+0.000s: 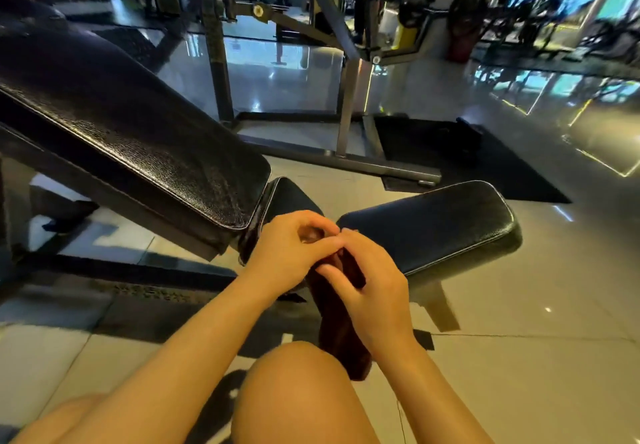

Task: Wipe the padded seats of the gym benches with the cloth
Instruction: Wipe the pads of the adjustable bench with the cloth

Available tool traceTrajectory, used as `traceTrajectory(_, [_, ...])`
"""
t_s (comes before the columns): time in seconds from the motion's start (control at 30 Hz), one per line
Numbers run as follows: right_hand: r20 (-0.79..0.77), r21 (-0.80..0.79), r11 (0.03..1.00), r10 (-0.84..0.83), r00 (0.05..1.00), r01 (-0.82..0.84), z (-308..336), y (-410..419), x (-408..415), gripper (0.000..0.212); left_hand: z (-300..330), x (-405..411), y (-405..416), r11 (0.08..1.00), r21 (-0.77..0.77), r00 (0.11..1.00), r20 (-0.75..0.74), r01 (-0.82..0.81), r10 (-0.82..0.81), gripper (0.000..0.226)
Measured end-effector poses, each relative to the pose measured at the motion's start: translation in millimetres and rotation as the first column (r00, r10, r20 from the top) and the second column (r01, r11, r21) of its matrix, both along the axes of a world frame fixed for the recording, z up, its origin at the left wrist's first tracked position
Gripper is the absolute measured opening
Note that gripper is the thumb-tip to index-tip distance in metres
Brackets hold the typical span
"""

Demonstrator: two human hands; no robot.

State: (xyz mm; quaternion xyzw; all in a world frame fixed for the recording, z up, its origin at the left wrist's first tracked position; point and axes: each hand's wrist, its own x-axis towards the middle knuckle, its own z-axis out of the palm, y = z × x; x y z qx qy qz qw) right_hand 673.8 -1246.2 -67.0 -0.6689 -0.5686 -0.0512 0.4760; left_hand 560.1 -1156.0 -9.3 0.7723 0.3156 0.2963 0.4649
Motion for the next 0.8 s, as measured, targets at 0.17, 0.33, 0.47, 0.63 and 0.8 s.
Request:
traceTrajectory(0.17, [0.208,0.030,0.975,-0.221,0.953,0.220,-8.1,-46.8,54.8,0.057,-11.2,54.7,-28.8,0.992,0.076,0.995,-0.024,0.097,-0.096,0.022])
traceTrajectory(0.33, [0.222,0.173,0.898,-0.436,0.872,0.405,14.8,-67.6,127.0,0.050,15.3,129.6,-51.3,0.948,0.251,0.977,0.039,0.194,-0.210,0.034])
traceTrajectory(0.47, [0.185,0.071,0.774,-0.630,0.754,0.630,4.4,-30.5,187.0,0.054,7.3,164.3,-47.9,0.937,0.281,0.978,-0.069,0.207,-0.196,0.053])
traceTrajectory(0.63, [-0.158,0.155,0.626,-0.748,0.645,0.764,-41.4,12.2,186.0,0.061,-21.4,135.5,-11.1,0.886,0.392,0.930,-0.352,0.248,-0.104,0.063])
traceTrajectory(0.8, [-0.407,0.182,0.538,-0.721,0.562,0.823,-69.3,37.5,145.6,0.069,-33.6,107.3,8.2,0.890,0.418,0.934,-0.356,0.181,-0.023,0.058])
